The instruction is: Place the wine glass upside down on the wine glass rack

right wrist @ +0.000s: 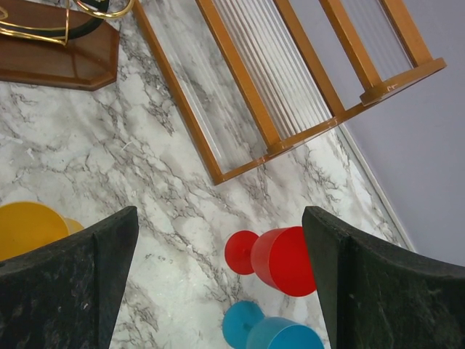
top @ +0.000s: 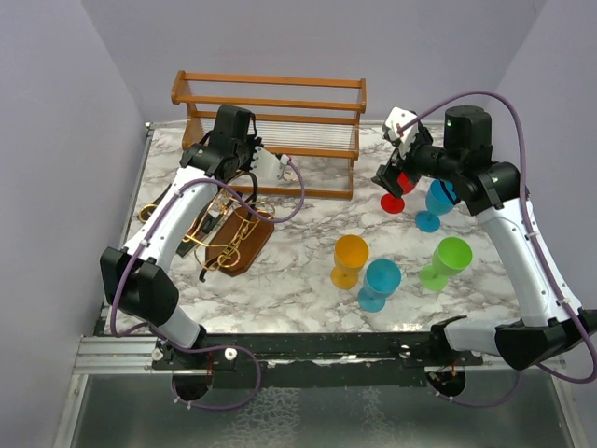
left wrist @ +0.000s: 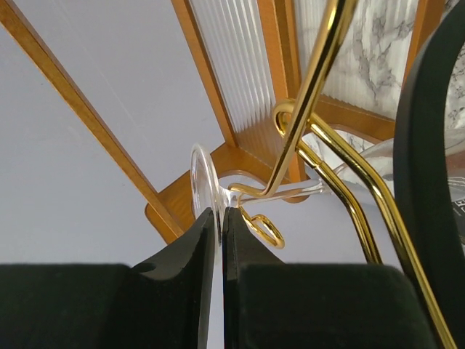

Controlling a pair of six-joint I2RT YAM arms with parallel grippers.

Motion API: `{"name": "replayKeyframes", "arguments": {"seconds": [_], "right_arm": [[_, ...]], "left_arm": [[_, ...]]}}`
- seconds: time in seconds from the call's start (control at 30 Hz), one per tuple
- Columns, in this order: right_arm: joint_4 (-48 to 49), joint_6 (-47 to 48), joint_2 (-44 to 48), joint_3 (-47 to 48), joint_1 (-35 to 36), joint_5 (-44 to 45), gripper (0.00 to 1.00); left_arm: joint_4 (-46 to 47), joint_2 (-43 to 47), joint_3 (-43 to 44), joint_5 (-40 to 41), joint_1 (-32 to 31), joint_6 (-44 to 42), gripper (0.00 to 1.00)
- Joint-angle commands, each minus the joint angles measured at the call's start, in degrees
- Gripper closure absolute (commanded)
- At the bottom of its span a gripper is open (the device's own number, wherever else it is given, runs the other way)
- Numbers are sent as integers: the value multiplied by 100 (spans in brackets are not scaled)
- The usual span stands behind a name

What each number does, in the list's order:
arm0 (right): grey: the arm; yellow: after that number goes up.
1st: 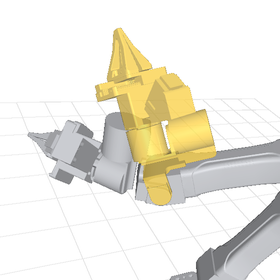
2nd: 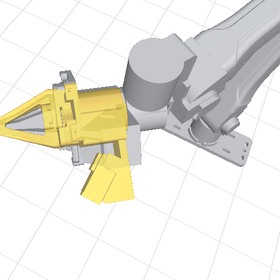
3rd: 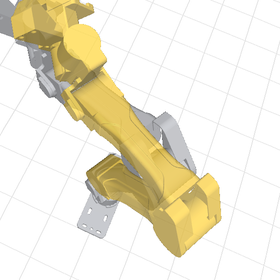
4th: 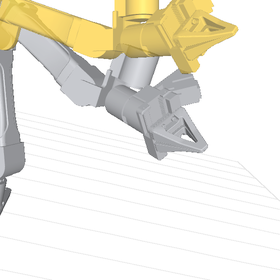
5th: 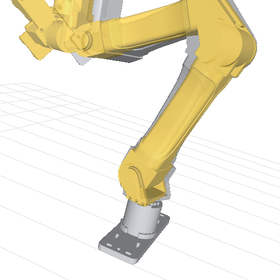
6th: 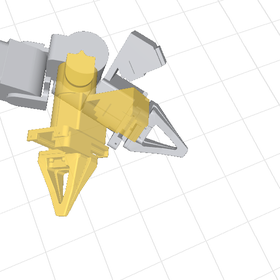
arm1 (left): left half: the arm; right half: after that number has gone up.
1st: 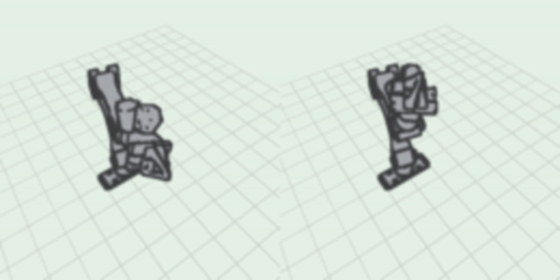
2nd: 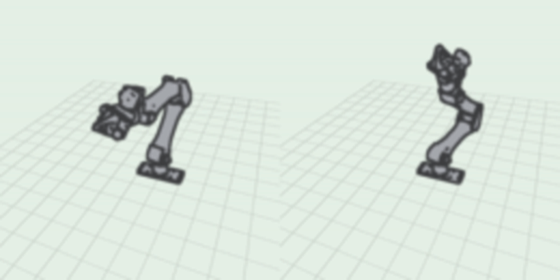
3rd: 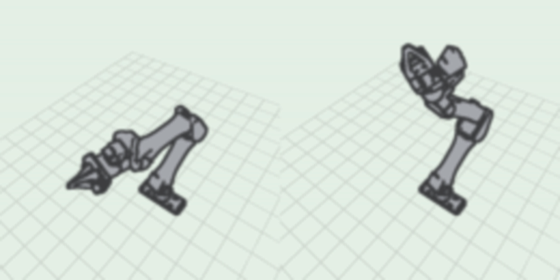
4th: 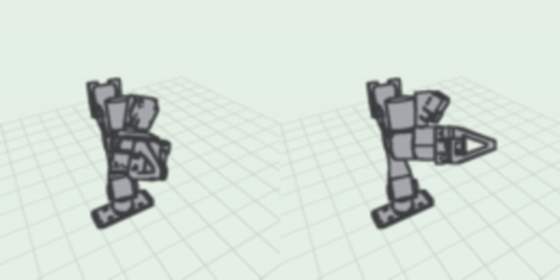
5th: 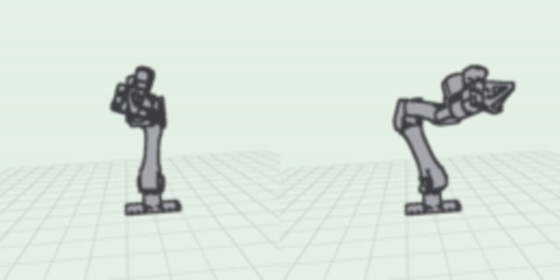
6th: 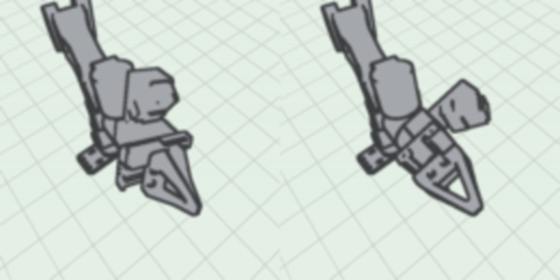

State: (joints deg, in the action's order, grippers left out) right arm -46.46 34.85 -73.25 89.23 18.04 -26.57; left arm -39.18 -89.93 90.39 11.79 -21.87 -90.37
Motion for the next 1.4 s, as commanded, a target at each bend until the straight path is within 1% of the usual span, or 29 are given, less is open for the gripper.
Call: {"name": "replayKeyframes", "arguments": {"seconds": [0.0,0.43,0.73,1.37], "right_arm": [[84,74,61,-48,6,97,6],[58,92,30,-29,6,108,6],[54,92,57,-42,6,116,6],[47,73,-53,-67,6,8,6]], "left_arm": [[483,25,-109,320,-16,60,100],[890,152,-205,580,157,672,100],[1077,322,-474,779,357,869,100],[390,672,-424,427,408,1645,100]]}}
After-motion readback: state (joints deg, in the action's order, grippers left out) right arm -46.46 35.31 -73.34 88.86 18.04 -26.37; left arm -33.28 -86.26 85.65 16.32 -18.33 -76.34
